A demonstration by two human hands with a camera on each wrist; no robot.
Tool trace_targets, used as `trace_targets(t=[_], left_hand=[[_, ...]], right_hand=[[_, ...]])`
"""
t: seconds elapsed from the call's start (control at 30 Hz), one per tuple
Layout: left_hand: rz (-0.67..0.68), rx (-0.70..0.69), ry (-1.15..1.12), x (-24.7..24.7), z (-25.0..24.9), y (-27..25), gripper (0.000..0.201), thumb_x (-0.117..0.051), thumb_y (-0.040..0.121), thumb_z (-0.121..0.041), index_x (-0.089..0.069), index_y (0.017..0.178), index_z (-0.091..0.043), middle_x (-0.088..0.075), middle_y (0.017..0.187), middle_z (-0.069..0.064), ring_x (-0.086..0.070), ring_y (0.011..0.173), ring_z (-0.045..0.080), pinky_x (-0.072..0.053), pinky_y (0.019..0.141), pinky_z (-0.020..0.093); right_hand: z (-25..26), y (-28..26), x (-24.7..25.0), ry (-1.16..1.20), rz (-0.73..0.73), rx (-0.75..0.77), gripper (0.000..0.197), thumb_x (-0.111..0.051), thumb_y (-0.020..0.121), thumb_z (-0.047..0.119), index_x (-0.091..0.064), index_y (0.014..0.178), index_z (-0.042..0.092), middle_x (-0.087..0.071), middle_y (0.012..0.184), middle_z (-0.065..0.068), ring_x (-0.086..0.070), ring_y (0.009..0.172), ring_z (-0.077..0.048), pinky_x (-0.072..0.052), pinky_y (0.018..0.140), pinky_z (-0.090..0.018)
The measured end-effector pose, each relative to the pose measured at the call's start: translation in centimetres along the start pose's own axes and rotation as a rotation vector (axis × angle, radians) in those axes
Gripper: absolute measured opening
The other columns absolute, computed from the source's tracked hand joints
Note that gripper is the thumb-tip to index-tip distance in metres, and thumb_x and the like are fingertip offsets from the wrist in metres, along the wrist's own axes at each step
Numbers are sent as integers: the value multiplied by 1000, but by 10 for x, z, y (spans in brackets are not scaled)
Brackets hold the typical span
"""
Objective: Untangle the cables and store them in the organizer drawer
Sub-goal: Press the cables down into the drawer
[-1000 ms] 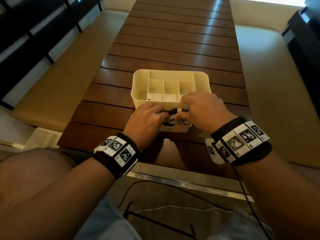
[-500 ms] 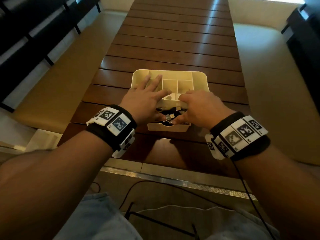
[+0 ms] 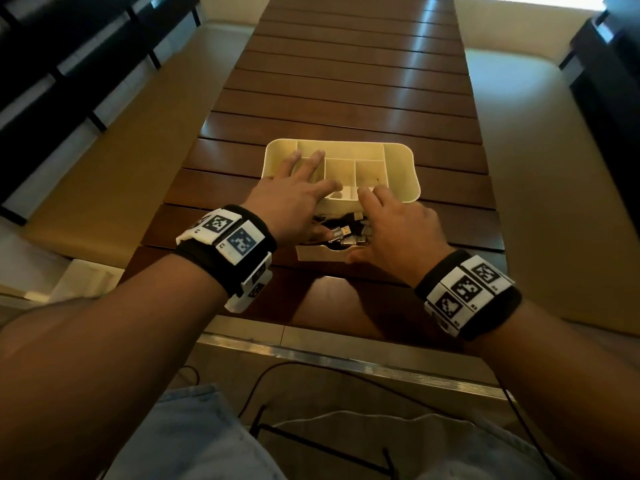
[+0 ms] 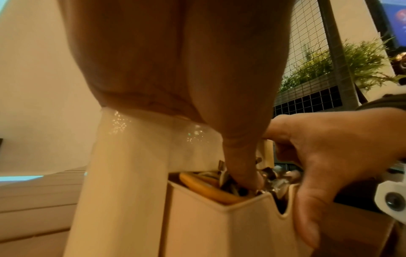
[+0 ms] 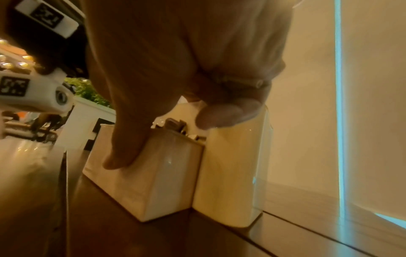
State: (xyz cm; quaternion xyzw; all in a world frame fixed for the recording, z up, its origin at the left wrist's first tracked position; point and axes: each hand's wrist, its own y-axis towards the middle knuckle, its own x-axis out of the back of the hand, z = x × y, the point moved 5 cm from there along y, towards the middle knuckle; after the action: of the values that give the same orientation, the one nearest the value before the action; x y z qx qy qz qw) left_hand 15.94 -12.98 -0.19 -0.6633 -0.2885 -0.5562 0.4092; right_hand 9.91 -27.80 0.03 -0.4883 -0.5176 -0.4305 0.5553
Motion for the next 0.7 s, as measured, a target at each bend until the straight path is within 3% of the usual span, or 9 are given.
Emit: trace_targets(t=[0.1,0.3,0.43,0.57,0.7], left_hand=[[-8,3,-15,0,0,-1,77,-65,82,-65,-31,147,-43,5,167,-1,7,152,34,-32,111,65],[-52,-2,27,0,-3,-8,66,-62,81,-69,-43,136,-39,-12,161,4,-10,146,37,-40,107,60],[-86,6,50,1,-3,-7,63,-60,81,-71,-43,133,-41,-15,158,3,-15,143,37,-32,108,59],[-113,38,53,0,-4,-5,60,-62,80,-69,-44,130,-41,-19,155,3,-18,142,36,-34,106,58],[-165,61,88,-2,-9,-4,59,-63,81,-63,-43,130,-39,-22,154,6,-21,140,37,-38,103,58]], right_hand=[[-2,1,0,24,-72,34,75,-72,75,65,-45,129,20,-55,124,3,-64,98,-25,-52,77,-43],[-1,1,0,34,-102,46,62,-71,78,62,-52,119,20,-61,112,3,-64,90,-23,-48,70,-37],[-7,3,7,36,-67,81,58,-64,83,64,-54,122,22,-63,112,5,-62,97,-20,-49,75,-36],[-18,1,19,136,-107,131,64,-60,83,66,-60,129,22,-69,115,2,-66,99,-23,-52,82,-41],[-12,-3,4,83,-25,85,77,-62,82,66,-39,146,27,-57,132,5,-61,111,-23,-53,88,-46]])
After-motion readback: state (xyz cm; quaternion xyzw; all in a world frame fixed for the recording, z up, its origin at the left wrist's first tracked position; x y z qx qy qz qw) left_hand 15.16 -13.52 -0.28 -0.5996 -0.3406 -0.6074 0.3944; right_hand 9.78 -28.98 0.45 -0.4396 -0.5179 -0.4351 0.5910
